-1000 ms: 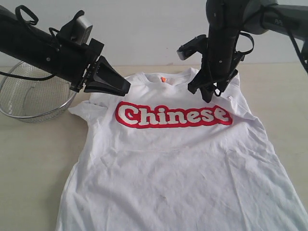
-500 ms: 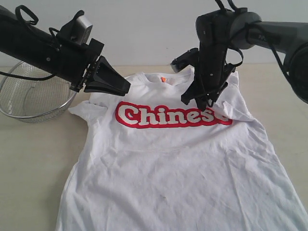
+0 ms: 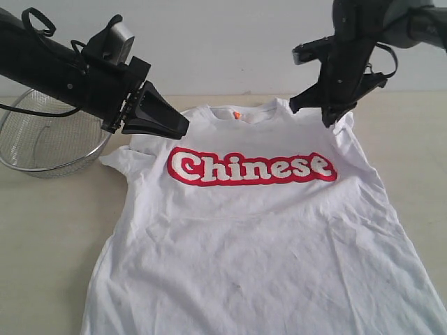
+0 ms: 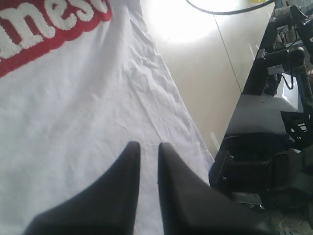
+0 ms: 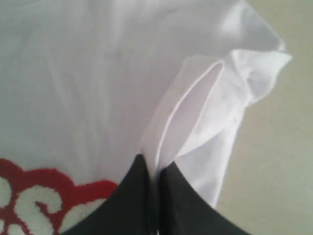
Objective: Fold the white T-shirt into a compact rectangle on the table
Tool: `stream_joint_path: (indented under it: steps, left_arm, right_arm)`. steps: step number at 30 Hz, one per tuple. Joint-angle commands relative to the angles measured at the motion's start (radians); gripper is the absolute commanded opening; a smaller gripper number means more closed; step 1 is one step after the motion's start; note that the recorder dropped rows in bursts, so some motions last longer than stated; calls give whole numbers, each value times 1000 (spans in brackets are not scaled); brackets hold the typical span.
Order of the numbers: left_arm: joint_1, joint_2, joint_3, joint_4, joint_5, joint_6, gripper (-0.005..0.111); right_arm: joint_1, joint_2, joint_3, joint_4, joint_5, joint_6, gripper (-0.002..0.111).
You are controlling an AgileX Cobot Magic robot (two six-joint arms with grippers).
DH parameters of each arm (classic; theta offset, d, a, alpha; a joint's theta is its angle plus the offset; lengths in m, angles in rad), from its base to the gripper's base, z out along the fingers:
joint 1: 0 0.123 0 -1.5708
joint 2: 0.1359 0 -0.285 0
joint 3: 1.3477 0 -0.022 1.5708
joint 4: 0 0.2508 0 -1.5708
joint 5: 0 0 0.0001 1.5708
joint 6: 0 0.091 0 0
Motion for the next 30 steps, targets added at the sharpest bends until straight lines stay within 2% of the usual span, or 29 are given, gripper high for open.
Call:
stream_joint_path:
  steps: [1,3,11,18,30]
  left_arm:
    - [0,-12,4,1,8,6,13]
    - [0,-12,4,1,4,6,13]
    - [0,-12,4,1,8,11,13]
    - [0,-12,4,1,8,11,13]
    - [0,-12,4,1,8,11,13]
  right_arm:
    - [-102,-42,-6,181,25,-81,0]
    - [-152,-54,-6,295,23,-115,0]
    - [-240,-71,-6,328,22,-118,0]
    - [-243,-111,-6,316,-63,-90,0]
    - [-244,-113,-6,221,-35,-6,0]
